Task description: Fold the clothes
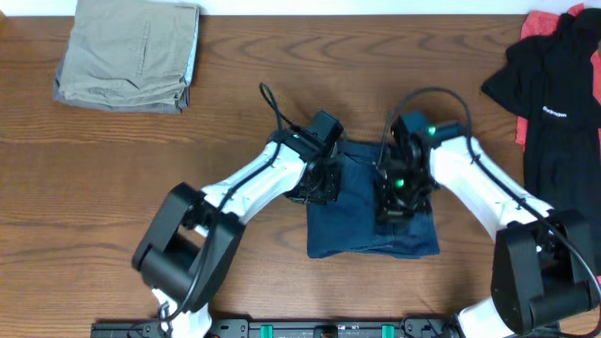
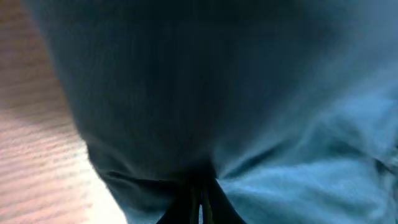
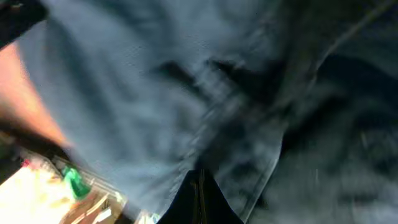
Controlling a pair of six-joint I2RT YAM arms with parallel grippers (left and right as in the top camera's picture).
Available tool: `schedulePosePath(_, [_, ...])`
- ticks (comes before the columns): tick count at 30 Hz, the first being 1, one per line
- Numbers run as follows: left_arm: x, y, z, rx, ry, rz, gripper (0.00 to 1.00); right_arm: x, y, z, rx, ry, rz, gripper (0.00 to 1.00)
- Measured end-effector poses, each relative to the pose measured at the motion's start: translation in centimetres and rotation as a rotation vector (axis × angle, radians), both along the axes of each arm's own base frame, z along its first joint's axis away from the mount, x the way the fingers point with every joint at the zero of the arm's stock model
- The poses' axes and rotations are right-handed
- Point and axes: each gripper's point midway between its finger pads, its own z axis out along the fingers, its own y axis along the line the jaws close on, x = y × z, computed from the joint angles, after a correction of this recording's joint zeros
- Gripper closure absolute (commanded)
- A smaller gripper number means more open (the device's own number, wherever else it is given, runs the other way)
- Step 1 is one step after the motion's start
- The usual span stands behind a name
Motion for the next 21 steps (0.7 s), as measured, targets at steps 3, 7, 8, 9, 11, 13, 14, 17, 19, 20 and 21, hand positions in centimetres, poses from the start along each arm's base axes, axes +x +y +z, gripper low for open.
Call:
schedulePosePath(3, [-0.1, 0.1, -0.7, 0.010, 0.014, 0.000, 0.94, -1.1, -0.4, -2.0, -0.007, 0.017, -0.028, 0.99])
schedulePosePath(7, [-0.2, 0.0, -0.7, 0.007, 0.017, -0.001, 0.94, -2.1, -1.3, -3.8, -0.020, 0.041, -0.098, 0.99])
schedulePosePath(8, [-0.2, 0.0, -0.7, 0.007, 0.017, -0.001, 0.94, -2.3, -1.8, -4.1, -0.033, 0.056, -0.128, 0.99])
schedulePosePath(9, [-0.2, 0.0, -0.7, 0.005, 0.019, -0.001, 0.94, -2.5, -2.3, -4.2, -0.046, 0.071, -0.150, 0.99])
schedulePosePath(11, [-0.3, 0.0, -0.7, 0.007, 0.023, -0.001, 0.94, -3.1, -3.7, -4.3, -0.101, 0.116, -0.205, 0.99])
schedulePosePath(13, [-0.5, 0.1, -0.6, 0.010, 0.033, -0.003, 0.94, -3.7, -5.1, -4.2, -0.152, 0.157, -0.257, 0.99])
schedulePosePath(14, [-0.7, 0.2, -0.6, 0.012, 0.037, -0.005, 0.94, -3.8, -5.7, -4.2, -0.171, 0.172, -0.277, 0.99])
schedulePosePath(17, [-1.3, 0.6, 0.2, 0.020, 0.042, -0.025, 0.94, -4.0, -7.3, -3.5, -0.231, 0.206, -0.320, 0.99])
schedulePosePath(19, [-1.5, 0.8, 1.6, 0.012, 0.029, -0.029, 0.94, -3.4, -8.3, -2.7, -0.265, 0.208, -0.336, 0.99])
schedulePosePath(20, [-1.7, 0.9, 2.8, 0.001, 0.013, -0.031, 0.94, -3.0, -8.6, -2.3, -0.273, 0.201, -0.342, 0.99])
schedulePosePath(21, [-1.8, 1.0, 3.7, -0.008, 0.001, -0.031, 0.94, -2.6, -8.8, -1.9, -0.280, 0.193, -0.344, 0.99])
